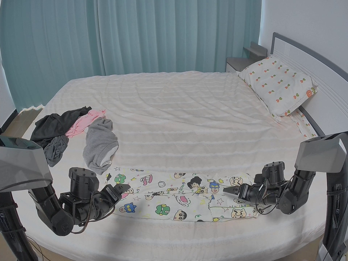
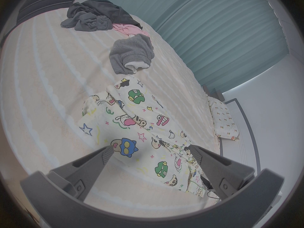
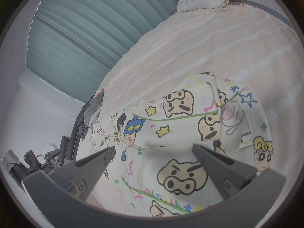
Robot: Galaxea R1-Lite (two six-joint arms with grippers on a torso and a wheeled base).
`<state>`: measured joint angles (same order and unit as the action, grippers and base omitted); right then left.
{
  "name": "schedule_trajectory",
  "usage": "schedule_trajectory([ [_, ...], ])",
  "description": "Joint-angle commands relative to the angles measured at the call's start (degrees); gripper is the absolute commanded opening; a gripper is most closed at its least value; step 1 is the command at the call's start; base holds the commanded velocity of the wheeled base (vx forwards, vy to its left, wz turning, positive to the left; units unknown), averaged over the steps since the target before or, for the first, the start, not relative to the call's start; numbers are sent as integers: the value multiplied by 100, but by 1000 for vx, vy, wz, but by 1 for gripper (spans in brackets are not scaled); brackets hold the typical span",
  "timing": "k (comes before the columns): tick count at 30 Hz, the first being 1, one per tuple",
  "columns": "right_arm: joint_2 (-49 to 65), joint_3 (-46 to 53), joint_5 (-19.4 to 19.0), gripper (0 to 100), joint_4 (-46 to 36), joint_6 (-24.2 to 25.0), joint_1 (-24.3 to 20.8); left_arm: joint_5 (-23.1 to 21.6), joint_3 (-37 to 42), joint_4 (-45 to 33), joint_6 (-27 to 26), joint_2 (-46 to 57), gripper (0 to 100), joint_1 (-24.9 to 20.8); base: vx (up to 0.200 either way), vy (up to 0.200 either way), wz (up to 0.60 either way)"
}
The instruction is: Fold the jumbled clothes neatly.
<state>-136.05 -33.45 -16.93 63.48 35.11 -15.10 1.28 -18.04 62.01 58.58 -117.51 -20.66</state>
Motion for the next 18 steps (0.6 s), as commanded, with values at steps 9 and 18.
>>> schedule_trajectory([
  [9,1766,585,-12,100,165,769,192,-40,169,487,22,35,100,-61,0,0,0],
  [18,1546,1201,-117,100,1167,1481,262,-357,108,505,14,0,100,89,0,44,0],
])
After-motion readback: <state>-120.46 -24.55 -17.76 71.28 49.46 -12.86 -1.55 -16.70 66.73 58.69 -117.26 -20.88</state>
